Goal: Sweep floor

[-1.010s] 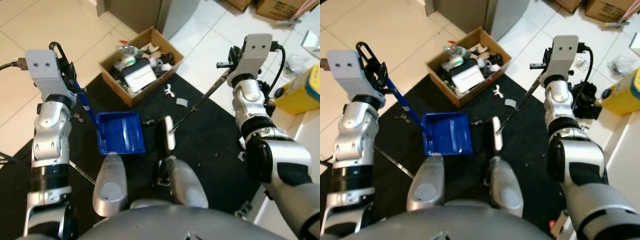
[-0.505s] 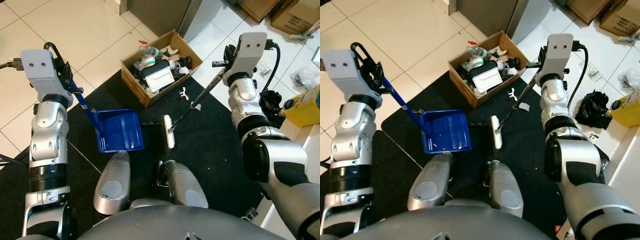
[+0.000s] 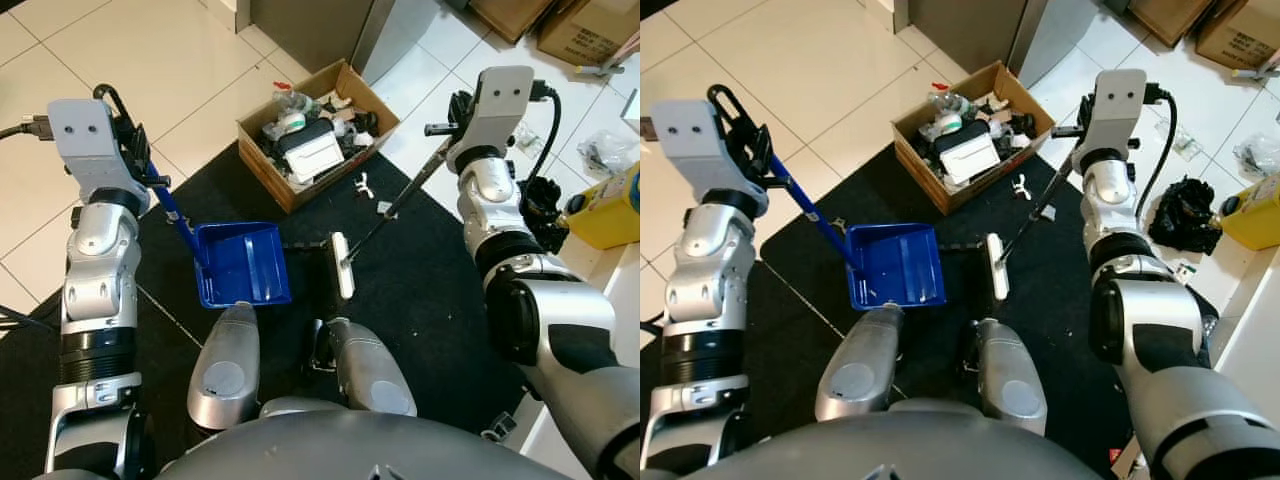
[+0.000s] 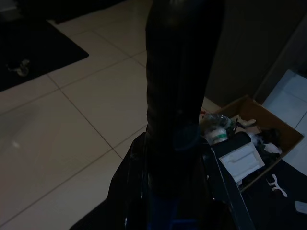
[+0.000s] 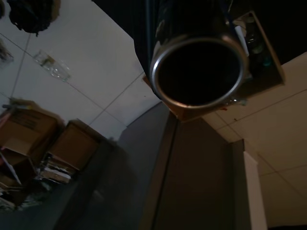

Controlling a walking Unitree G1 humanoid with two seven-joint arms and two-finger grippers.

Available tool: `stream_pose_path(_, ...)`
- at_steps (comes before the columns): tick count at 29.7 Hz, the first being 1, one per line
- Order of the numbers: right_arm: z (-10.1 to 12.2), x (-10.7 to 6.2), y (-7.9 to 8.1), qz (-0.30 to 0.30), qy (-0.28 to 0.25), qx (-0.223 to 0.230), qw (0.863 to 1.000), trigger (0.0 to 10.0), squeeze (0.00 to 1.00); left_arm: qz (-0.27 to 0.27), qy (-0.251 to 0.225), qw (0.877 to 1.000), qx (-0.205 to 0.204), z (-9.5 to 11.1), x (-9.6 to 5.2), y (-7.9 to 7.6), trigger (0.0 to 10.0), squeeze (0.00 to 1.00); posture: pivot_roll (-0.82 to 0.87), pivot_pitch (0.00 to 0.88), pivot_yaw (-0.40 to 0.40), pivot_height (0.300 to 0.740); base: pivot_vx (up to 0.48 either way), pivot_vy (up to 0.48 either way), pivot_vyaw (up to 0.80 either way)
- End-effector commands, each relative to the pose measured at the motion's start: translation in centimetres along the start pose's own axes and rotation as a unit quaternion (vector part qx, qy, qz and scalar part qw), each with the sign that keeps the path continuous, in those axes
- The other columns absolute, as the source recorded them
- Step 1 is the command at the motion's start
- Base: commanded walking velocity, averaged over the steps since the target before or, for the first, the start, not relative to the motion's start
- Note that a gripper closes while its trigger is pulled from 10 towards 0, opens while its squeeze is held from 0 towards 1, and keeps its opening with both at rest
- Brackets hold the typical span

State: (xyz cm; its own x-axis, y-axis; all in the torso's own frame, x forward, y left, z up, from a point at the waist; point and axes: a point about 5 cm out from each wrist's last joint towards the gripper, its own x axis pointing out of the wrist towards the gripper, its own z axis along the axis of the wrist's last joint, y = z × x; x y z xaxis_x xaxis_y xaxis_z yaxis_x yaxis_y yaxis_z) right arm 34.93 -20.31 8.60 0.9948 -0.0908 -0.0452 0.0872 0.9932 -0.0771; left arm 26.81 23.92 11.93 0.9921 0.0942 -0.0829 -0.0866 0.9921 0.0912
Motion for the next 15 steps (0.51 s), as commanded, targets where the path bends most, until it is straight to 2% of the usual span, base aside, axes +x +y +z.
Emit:
stream_pose_path(1, 0.6, 0.2, -1.4, -0.029, -0.014, -0.002, 0.999, 10.0, 0.0, 0.002, -0.02, 1.0, 0.008, 1.0, 0.0, 1.1, 10.0, 0.0, 0.33, 0.073, -0.145, 0.74, 0.0, 0.0, 0.0)
stream_pose_path(4, 0.9, 0.3, -1.6, -0.034, -0.017, -0.003, 0.999, 10.0, 0.0, 0.0, -0.02, 1.0, 0.013, 1.3, -0.1, 1.9, 10.0, 0.0, 0.33, 0.08, -0.143, 0.74, 0.0, 0.0, 0.0)
stream_pose_path(6, 1.3, 0.5, -1.7, -0.042, -0.021, -0.006, 0.999, 10.0, 0.0, 0.001, -0.016, 1.0, 0.025, 1.5, -0.4, 3.7, 10.0, 0.0, 0.34, 0.112, -0.136, 0.74, 0.0, 0.0, 0.0)
stream_pose_path(9, 1.4, 0.6, -1.8, -0.046, -0.022, -0.008, 0.999, 10.0, 0.0, 0.005, -0.013, 0.999, 0.033, 1.6, -0.5, 4.6, 10.0, 0.0, 0.35, 0.119, -0.135, 0.74, 0.0, 0.0, 0.0)
stream_pose_path(12, 1.7, 0.8, -1.9, -0.055, -0.022, -0.017, 0.998, 10.0, 0.0, 0.013, -0.015, 0.998, 0.065, 2.0, -0.8, 6.8, 10.0, 0.0, 0.36, 0.145, -0.13, 0.74, 0.0, 0.0, 0.0)
stream_pose_path(15, 1.7, 0.8, -1.8, -0.055, -0.022, -0.018, 0.998, 10.0, 0.0, 0.014, -0.017, 0.997, 0.076, 2.2, -0.6, 7.3, 10.0, 0.0, 0.37, 0.157, -0.129, 0.74, 0.0, 0.0, 0.0)
